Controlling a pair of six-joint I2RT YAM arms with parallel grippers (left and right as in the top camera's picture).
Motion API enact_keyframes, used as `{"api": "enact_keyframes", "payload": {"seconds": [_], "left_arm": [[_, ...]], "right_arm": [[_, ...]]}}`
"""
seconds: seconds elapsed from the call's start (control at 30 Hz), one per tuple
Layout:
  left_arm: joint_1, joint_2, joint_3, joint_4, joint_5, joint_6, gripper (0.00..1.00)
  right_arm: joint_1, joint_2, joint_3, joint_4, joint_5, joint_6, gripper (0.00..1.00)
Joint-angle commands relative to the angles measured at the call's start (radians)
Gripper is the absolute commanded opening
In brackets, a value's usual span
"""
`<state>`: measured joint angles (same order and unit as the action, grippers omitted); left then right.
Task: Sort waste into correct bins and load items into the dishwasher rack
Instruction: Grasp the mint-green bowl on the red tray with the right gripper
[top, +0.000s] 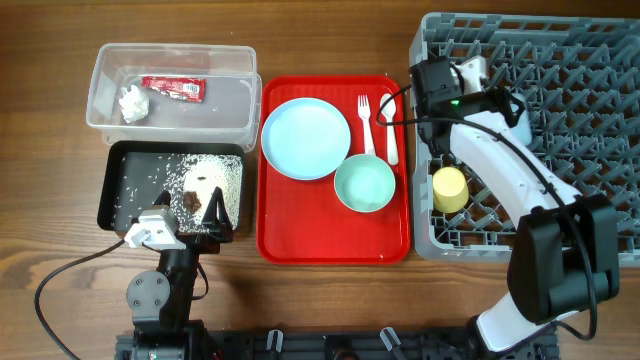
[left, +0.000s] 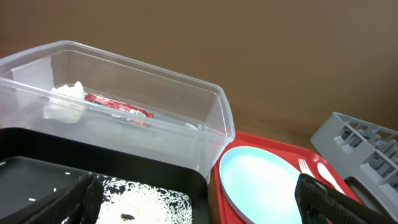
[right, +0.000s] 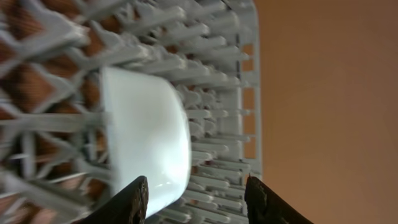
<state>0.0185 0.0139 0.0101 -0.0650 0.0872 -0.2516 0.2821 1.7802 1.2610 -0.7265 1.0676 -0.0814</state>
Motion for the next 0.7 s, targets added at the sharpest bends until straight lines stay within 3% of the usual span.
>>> {"api": "enact_keyframes", "payload": {"seconds": [0.0,0.23,0.33,0.37,0.4,0.47,0.6,0.67], "left_arm": [[-0.003,-0.007,-0.005,-0.005,-0.002,0.009,1.0],[-0.003,-0.007,-0.005,-0.005,-0.002,0.009,1.0],[-0.003,-0.007,-0.005,-0.005,-0.002,0.009,1.0],[-0.003,-0.007,-0.005,-0.005,-0.002,0.009,1.0],[-0.003,-0.007,-0.005,-0.005,-0.002,0.009,1.0],[-0.003,-0.007,-0.005,-0.005,-0.002,0.009,1.0],[-0.003,-0.007,-0.005,-0.005,-0.002,0.009,1.0],[-0.003,-0.007,-0.005,-0.005,-0.002,0.009,1.0]], "right_arm": [[0.041,-0.081,0.064,-0.032,-0.193,-0.004,0.53],[0.199,-0.213,0.143,-0.255,-0.881,0.007,0.49],[0.268,-0.207,0.133,-0.294,-1.17,0.113,0.5],[0.282,-0.202,0.128,-0.288,-1.236,0.14,0.56],[0.296,-0.193,0.119,-0.274,-1.277,0.173,0.66],[0.295,-0.166,0.098,-0.235,-1.232,0.213,0.7],[0.235,-0.101,0.08,-0.172,-1.107,0.156,0.7],[0.182,-0.055,0.08,-0.154,-1.102,0.08,0.62]]}}
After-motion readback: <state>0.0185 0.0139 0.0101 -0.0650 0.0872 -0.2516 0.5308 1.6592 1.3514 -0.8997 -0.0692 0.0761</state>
